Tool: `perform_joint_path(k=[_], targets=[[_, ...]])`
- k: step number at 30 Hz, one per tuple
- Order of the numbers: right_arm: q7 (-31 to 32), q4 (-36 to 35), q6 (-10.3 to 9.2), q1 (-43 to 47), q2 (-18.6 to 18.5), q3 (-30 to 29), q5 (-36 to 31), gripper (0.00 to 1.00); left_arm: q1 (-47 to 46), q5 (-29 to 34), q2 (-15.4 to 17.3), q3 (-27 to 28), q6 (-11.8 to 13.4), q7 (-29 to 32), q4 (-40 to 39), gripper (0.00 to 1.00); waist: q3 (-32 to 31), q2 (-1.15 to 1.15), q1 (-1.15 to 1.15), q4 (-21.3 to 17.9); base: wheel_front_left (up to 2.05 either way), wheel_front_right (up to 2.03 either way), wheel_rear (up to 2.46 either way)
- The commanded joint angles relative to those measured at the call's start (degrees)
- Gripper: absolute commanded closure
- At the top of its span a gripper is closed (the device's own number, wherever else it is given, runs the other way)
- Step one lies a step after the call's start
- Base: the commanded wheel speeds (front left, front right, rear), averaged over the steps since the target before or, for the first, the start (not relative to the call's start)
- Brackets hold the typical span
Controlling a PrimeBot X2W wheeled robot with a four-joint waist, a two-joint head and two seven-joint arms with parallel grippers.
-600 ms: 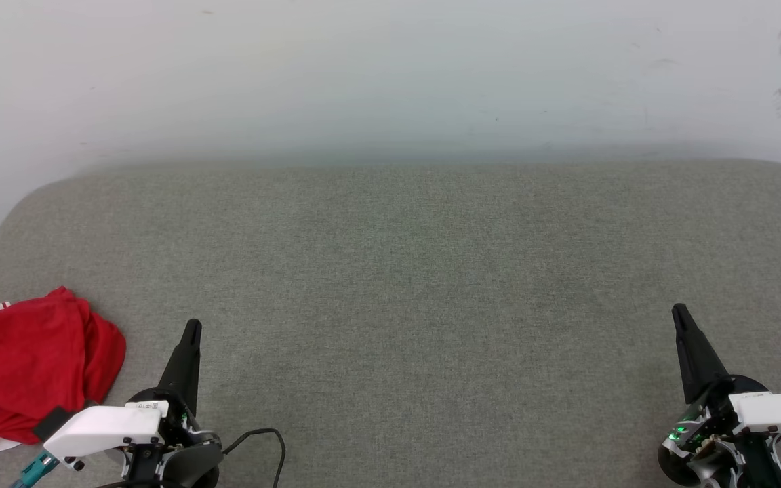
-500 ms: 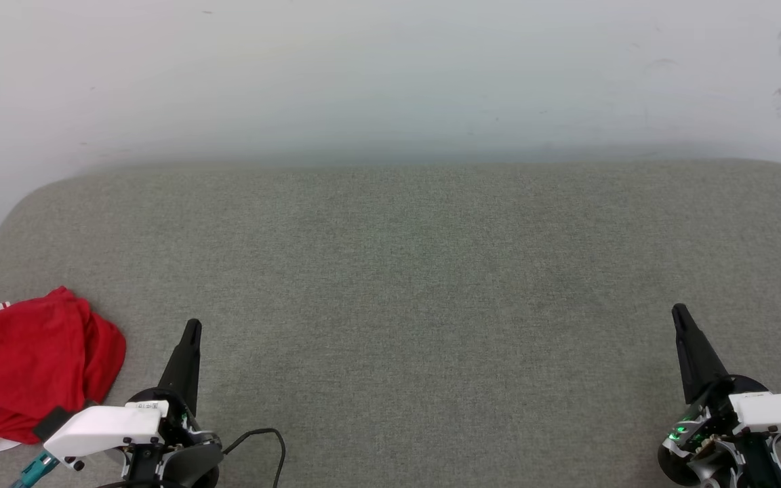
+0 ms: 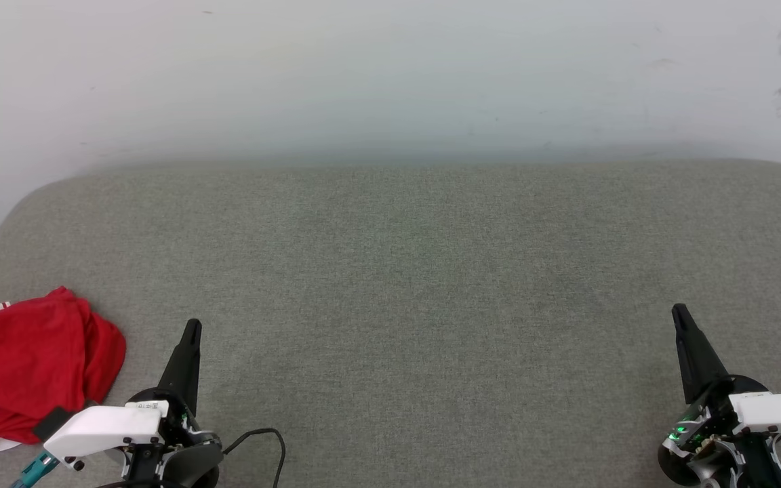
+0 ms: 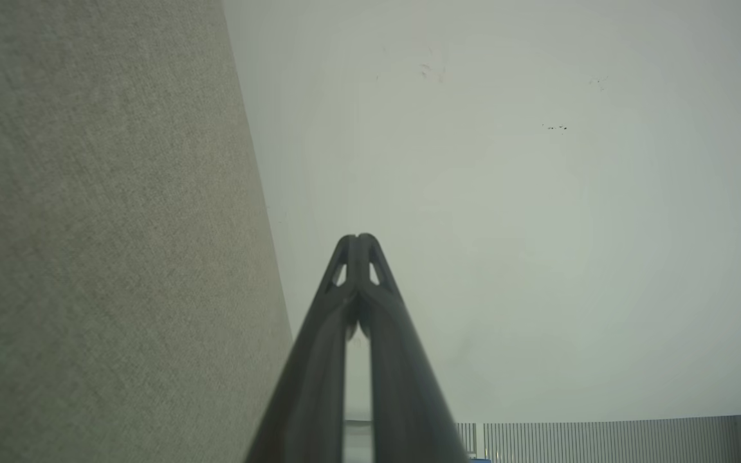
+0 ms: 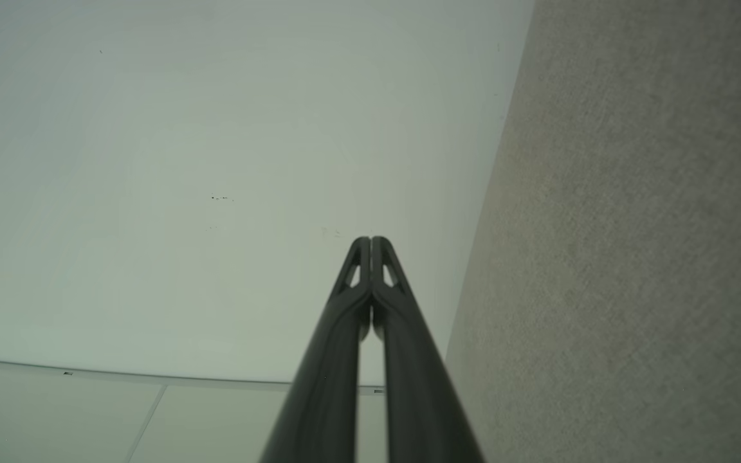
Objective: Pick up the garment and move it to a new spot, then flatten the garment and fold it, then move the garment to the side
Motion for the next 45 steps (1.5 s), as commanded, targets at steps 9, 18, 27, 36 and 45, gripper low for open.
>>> perform_joint_path(k=[9,18,27,36,45], targets=[[-0.5,-0.3,-0.01,0.5,0.0,0.5,-0.2,0.0,0.2,0.0,-0.1,-0.8,0.0,-0.5,-0.3,0.0,0.0,0.0,0.0,0.0,0.0,0.0,0.0],[-3.0,-3.6,-0.01,1.2,0.0,2.5,-1.0,0.0,0.2,-0.1,0.0,-3.6,0.0,-3.0,-4.0,0.0,0.1,0.0,0.0,0.0,0.0,0.0,0.0],[-5.5,-6.6,-0.01,1.9,-0.6,4.3,-2.9,0.0,0.4,1.9,0.2,-6.0,0.0,-5.5,-7.2,0.0,0.0,0.0,0.0,0.1,0.0,0.0,0.0],[-7.6,-8.3,-0.01,2.5,-2.0,5.0,-12.2,0.0,0.8,12.8,0.7,-6.4,0.0,-7.6,-8.7,0.0,-0.1,0.0,0.0,0.1,0.0,0.0,0.0],[-9.5,-10.5,-0.01,3.4,-1.9,5.3,-28.4,0.0,1.6,28.4,0.1,-6.9,0.0,-9.5,-10.5,0.0,-0.4,0.0,0.0,0.2,0.0,0.0,0.0]])
